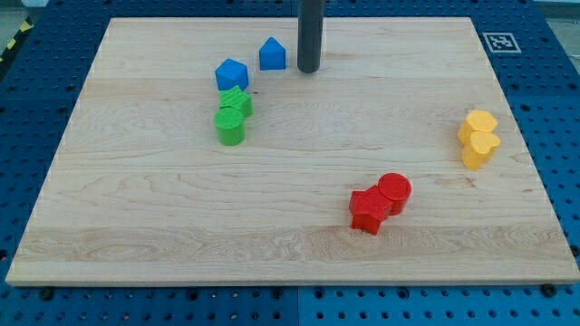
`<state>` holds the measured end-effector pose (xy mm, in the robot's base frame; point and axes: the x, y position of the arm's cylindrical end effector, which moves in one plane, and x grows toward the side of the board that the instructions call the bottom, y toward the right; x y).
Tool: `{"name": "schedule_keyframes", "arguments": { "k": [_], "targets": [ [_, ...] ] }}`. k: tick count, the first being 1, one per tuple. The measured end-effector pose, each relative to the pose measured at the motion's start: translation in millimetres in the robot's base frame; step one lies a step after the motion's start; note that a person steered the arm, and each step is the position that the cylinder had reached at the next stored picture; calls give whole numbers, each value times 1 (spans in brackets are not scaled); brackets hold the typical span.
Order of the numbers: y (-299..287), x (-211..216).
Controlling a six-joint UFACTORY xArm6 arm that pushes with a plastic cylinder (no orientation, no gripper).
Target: Push the blue triangle into the blue cube
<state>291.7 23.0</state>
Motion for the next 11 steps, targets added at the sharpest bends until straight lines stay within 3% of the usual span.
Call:
{"name": "schedule_keyframes", "arguments": {
  "k": [11],
  "targets": [
    [-107,-12]
  ]
}}
